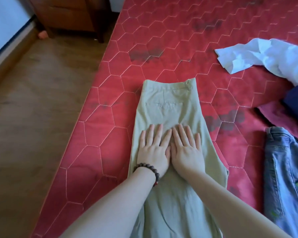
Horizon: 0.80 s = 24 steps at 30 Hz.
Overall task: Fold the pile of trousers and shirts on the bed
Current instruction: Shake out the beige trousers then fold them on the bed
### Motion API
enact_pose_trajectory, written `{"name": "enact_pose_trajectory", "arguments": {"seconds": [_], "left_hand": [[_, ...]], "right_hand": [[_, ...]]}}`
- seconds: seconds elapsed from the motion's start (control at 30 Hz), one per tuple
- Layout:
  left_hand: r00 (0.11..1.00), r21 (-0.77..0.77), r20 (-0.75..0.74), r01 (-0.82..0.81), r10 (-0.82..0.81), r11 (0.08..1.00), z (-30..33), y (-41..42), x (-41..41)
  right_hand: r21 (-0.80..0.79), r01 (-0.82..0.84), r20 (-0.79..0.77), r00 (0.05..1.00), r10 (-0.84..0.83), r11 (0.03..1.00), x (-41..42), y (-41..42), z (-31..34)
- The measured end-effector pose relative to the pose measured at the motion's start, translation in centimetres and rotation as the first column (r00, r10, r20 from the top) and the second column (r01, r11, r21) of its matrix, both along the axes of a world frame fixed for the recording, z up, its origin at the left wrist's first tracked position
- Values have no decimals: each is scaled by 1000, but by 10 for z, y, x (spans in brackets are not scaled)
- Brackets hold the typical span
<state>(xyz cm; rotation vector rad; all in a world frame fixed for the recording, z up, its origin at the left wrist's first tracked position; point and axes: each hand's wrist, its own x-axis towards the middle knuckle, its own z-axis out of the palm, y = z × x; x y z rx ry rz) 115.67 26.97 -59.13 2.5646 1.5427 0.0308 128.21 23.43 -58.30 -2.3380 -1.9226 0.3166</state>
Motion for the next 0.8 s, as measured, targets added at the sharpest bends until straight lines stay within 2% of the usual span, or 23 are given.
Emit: {"name": "enact_pose_trajectory", "arguments": {"seconds": [0.17, 0.43, 0.8], "left_hand": [[999, -37, -26, -25, 24, 999, 2, -19, -11], [996, -120, -84, -21, 11, 993, 11, -75, -29], [990, -139, -132, 36, -54, 990, 14, -207, -77]], "right_hand": [[-39, 13, 40, 999, -12, 999, -5, -30, -3], [-76, 39, 7, 999, -38, 996, -24, -90, -8], [-134, 16, 32, 999, -11, 991, -67, -228, 4]]}}
